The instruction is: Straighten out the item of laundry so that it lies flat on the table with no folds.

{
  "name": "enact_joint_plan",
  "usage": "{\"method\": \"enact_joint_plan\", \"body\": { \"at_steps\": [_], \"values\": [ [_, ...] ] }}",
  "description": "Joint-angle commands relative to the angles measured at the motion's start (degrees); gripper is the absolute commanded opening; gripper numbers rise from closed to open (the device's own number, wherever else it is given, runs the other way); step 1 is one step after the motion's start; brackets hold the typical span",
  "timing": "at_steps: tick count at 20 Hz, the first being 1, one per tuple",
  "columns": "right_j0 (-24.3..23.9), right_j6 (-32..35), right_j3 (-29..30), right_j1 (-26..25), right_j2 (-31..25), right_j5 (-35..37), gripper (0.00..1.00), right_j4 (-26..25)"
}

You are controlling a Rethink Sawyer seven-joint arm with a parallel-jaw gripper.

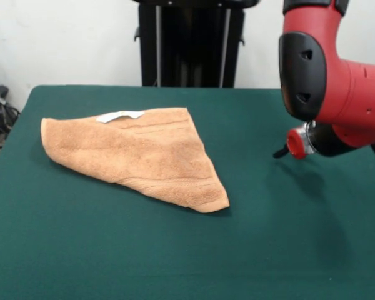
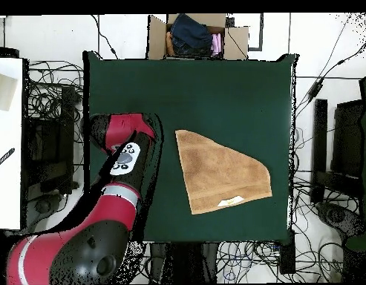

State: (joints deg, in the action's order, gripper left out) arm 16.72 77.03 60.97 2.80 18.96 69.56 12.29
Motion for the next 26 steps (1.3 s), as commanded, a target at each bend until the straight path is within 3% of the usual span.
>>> {"method": "enact_joint_plan", "body": {
  "at_steps": [1, 19, 26],
  "values": [
    [-2.1, 17.0, -5.0, -3.8, -1.5, 5.6, 1.0, 0.0],
    [-2.4, 17.7, -7.2, -5.3, -1.5, 6.0, 1.0, 0.3],
    [-1.9, 20.5, -3.1, -4.4, -1.7, 2.0, 1.0, 1.4]
  ]
}}
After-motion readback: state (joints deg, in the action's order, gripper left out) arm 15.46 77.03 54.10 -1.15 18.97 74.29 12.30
